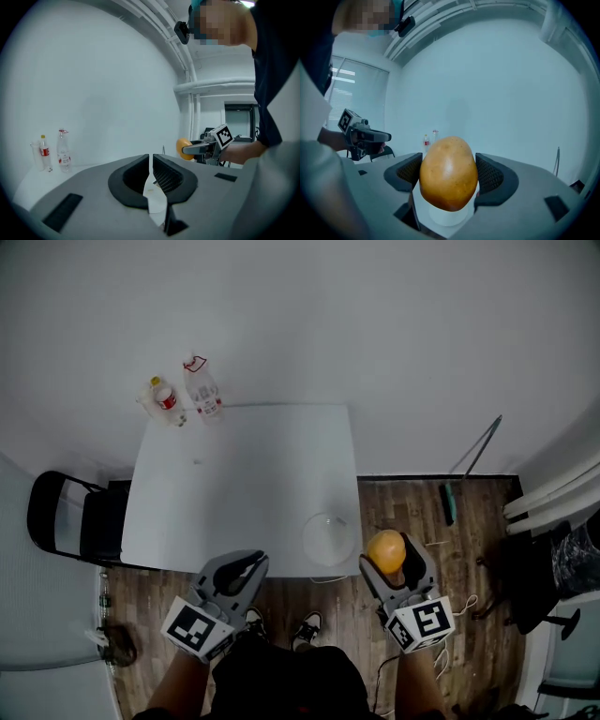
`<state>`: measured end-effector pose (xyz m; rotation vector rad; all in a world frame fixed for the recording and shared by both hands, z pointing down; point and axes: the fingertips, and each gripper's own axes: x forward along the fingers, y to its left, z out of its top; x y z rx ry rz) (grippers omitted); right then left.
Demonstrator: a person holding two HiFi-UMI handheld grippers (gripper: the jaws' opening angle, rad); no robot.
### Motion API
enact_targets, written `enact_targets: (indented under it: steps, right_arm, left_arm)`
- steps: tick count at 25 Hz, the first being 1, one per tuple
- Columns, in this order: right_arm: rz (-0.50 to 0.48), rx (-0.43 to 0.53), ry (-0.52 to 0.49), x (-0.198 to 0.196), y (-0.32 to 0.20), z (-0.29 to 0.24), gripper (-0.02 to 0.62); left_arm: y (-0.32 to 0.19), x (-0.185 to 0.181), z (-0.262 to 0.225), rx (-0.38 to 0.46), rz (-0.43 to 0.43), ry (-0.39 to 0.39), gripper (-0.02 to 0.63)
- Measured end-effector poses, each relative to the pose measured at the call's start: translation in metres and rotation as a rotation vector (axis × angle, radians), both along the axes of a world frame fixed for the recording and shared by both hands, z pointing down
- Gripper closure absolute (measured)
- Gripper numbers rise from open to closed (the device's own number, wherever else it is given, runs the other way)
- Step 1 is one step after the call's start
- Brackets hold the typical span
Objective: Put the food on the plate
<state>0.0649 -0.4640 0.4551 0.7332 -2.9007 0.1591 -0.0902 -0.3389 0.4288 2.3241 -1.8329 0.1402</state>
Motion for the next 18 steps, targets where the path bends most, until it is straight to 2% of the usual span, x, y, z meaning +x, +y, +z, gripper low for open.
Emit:
enact_targets:
  steps: [3,9,18]
  right_arm:
    - [-0.049,-0.008,0.055,-0.029,-0.011,0.023,0.229]
    - [-0.113,-0.051,0.227,-0.082,-0.023,0.098,0.229]
    - [-0.192,-0.100,0.521,-0.124,-0.025,0.225,0.229]
  left_arm:
    - [-0.002,-0.007,0.006,-0.008,-0.025,0.014,0.563]
    - [-0.003,-0.032,0.020,-0.037,-0.072,0.011,0.563]
    - [0.009,-0.060,0.047,-0.065,-0.118,0.056,0.563]
